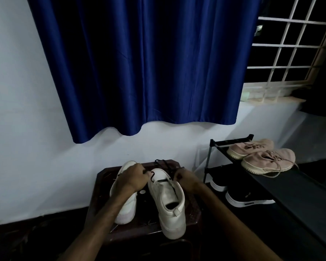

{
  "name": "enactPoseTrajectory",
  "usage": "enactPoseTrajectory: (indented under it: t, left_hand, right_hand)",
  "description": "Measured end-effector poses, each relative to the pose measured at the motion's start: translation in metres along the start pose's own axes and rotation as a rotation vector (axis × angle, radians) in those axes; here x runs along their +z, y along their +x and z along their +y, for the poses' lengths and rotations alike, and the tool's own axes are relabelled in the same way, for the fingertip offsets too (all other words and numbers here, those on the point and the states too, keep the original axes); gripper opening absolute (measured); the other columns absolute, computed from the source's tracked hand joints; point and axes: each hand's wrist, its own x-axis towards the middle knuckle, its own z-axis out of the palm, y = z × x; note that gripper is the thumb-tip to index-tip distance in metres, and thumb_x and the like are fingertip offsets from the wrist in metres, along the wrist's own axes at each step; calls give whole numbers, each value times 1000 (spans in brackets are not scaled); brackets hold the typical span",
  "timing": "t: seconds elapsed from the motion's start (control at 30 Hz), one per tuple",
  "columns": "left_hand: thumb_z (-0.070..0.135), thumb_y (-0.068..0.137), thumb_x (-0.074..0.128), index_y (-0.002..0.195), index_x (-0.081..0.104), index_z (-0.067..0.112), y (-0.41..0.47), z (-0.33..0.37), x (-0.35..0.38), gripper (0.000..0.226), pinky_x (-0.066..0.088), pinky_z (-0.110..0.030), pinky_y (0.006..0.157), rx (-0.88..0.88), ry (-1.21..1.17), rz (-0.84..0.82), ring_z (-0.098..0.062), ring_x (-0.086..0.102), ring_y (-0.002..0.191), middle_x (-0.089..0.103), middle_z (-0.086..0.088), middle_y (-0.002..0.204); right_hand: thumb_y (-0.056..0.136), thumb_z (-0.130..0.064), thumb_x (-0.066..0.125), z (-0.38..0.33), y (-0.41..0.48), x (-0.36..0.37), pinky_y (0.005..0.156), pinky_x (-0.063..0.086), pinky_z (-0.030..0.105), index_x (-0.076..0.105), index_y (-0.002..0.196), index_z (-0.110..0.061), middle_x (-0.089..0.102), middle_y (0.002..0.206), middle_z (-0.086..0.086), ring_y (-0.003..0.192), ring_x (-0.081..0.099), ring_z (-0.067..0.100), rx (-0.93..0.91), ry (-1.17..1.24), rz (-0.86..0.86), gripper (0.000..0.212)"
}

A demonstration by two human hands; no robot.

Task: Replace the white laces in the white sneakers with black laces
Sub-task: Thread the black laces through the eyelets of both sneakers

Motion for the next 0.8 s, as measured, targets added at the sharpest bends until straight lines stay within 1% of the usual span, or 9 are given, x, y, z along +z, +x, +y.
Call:
enactPoseTrajectory:
  t: [0.1,0.17,0.3,0.4,0.5,0.57,0.67,0.73,0.8]
  left_hand:
    - [41,95,53,84,60,11,-6,6,3,33,40,-29,77,-23,-17,-46,-28,62,101,69,-10,101]
    - [39,95,51,88,59,12,-6,3,2,29,41,-29,81,-49,-44,-50,-29,61,104,67,-10,105]
    - [36,93,51,97,63,9,-1,-4,-2,30,47,-36,91,-90,-99,-34,-31,61,104,67,-13,109]
    - [36,92,53,95,63,10,-5,-2,-3,28,47,-35,90,-83,-85,-9,-31,62,104,68,-11,106]
    - [34,95,50,95,63,9,-7,-1,1,28,45,-32,86,-83,-88,-11,-29,61,100,68,-11,102]
    - [35,97,45,95,62,6,-2,-4,4,33,44,-32,82,-102,-161,-22,-29,61,93,69,-11,97]
    - [29,99,42,79,55,8,10,-8,7,32,44,-37,71,-85,-459,0,-26,57,68,66,-10,78]
    - [19,102,40,72,49,11,12,-6,2,32,34,-31,57,-103,-631,23,-16,44,55,61,-6,70]
    - [14,103,37,68,46,12,14,-3,-1,36,32,-29,54,-68,-708,74,-14,42,55,63,-6,69]
  right_hand:
    - [92,-2,46,-11,-1,-10,58,42,25,61,58,-19,61,59,-2,58,53,14,31,258,59,41]
    - [100,-7,43,-21,0,-27,52,40,21,53,65,-16,50,55,2,46,51,11,52,535,54,37]
    - [100,-18,51,-37,5,-79,79,52,37,58,98,-11,50,66,1,64,54,15,29,885,112,9]
    - [97,-7,52,-20,10,-87,79,52,29,62,110,-17,67,83,0,76,62,12,-97,357,164,20]
    - [89,-1,59,8,7,-46,83,51,22,67,119,-16,70,111,1,96,65,12,-144,-43,-64,34]
    - [87,-14,66,22,3,-11,94,50,30,69,117,-17,70,117,2,106,64,16,-176,-77,-84,30]
    - [86,-36,65,23,-8,15,85,51,34,69,105,-14,71,105,5,100,66,22,-101,56,68,29]
    - [91,-32,60,21,-12,19,81,48,31,67,107,-9,70,108,8,98,64,22,-115,-21,37,29]
    - [93,-21,60,19,-16,20,80,45,28,67,111,-5,69,109,9,97,62,17,-154,-27,-77,25]
